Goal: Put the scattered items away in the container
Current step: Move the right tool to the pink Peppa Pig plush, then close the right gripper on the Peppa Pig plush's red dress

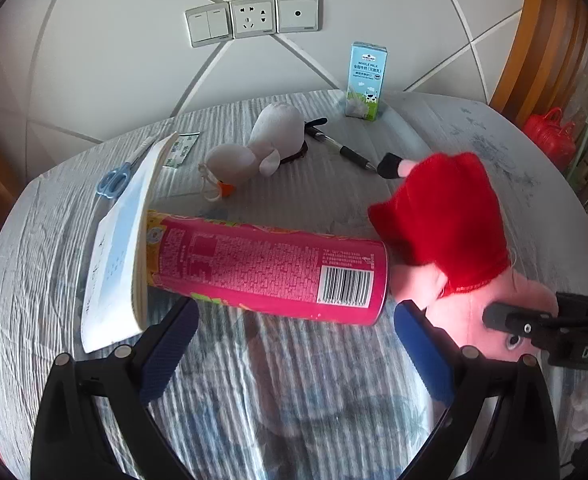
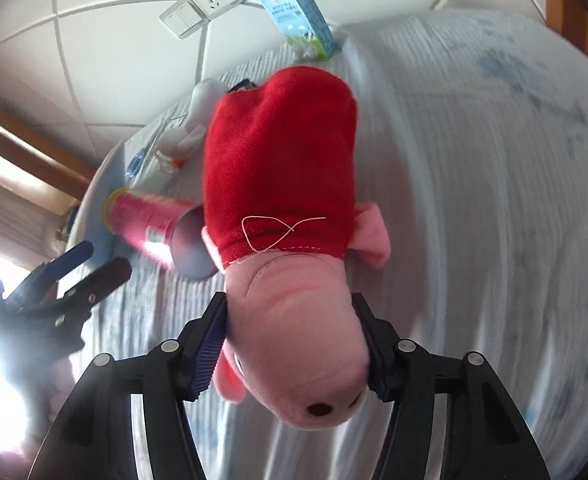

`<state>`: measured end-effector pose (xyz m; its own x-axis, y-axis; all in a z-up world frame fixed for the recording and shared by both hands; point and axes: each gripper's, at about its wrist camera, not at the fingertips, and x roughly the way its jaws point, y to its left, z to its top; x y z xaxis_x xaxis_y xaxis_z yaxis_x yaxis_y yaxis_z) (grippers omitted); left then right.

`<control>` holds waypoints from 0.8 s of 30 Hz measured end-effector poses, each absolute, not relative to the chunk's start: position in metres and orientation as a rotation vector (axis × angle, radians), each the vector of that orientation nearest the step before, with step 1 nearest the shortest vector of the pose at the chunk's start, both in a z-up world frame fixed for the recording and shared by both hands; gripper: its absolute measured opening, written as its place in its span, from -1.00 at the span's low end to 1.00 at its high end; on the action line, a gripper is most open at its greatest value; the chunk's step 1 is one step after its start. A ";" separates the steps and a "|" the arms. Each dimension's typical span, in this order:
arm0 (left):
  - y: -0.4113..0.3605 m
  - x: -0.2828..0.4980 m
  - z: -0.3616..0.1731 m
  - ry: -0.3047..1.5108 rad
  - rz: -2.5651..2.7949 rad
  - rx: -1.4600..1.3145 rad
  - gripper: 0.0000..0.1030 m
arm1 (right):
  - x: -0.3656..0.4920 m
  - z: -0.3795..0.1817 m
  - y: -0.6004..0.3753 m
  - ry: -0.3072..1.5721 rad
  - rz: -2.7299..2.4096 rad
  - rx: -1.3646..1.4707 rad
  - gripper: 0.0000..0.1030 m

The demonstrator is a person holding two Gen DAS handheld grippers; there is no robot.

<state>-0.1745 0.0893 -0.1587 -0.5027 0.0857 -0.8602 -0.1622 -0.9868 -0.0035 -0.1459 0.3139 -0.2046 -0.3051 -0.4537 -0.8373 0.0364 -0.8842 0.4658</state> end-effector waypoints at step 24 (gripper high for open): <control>0.136 -0.016 -0.168 -0.169 2.651 -1.730 0.95 | -0.048 -0.121 0.360 -0.122 -2.348 1.427 0.72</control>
